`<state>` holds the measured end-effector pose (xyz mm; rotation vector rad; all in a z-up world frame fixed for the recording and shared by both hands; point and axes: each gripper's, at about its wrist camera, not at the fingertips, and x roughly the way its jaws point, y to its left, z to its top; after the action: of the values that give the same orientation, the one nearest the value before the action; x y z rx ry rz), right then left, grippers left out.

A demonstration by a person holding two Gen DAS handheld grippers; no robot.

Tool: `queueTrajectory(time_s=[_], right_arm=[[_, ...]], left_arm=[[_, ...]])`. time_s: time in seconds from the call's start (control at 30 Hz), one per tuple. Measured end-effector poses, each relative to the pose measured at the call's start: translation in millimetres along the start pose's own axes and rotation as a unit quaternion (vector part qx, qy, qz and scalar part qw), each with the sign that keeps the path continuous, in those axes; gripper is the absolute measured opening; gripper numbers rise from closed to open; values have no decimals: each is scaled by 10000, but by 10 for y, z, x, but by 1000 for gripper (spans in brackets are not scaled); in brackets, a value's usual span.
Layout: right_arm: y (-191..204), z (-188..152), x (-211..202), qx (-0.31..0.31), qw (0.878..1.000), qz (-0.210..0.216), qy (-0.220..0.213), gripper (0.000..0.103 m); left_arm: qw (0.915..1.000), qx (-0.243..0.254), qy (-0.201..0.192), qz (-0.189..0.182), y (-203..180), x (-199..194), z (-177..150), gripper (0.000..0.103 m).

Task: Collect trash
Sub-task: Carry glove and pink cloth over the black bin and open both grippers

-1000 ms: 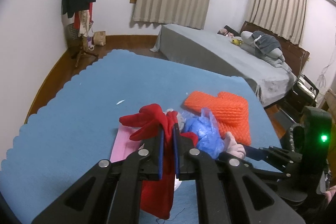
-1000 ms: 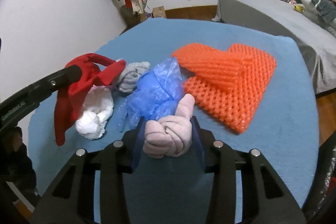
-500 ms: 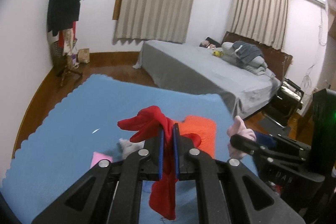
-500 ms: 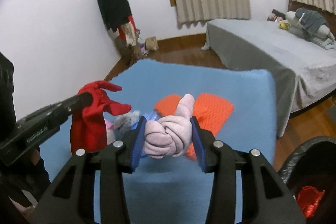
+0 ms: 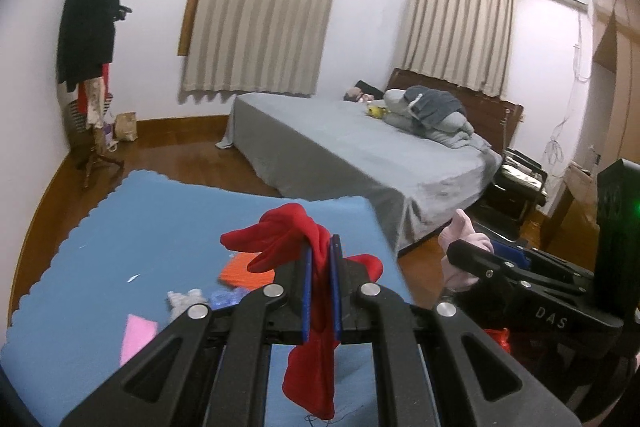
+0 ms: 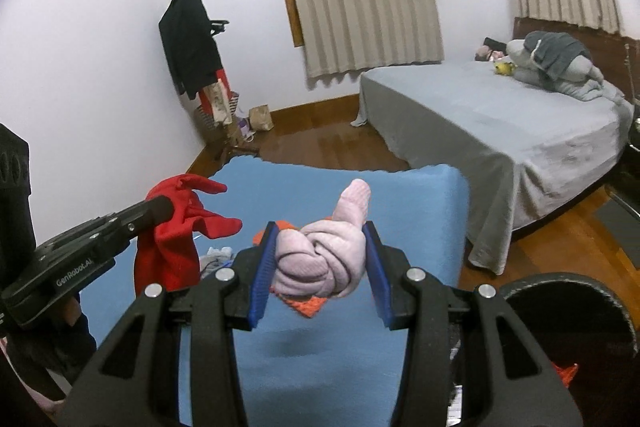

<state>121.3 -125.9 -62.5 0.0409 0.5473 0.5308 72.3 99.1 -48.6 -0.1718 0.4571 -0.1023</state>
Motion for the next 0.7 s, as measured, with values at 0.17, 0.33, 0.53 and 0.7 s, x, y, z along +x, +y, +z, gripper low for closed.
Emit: queueTrajectory(time_s=[0.17,0.33,0.53,0.7], right_arm=[[-167,-17,-203,69,9998,-167,-90,41],[-411,-42,-435,165,9987,-445,-197,41],[-730,-134,-689,326,9957,-836,-249,41],[-999,-271,-906,492,9909,-1227,-253,41]], left_arm=[[9996,128,-18,-253,-249,2,23,8],[9981,257,-14,-558,-557,33,38,8],[9943,436,48,-970,-949,98,8,8],[9897,582,121,-1299,-1288,174,-49,8]])
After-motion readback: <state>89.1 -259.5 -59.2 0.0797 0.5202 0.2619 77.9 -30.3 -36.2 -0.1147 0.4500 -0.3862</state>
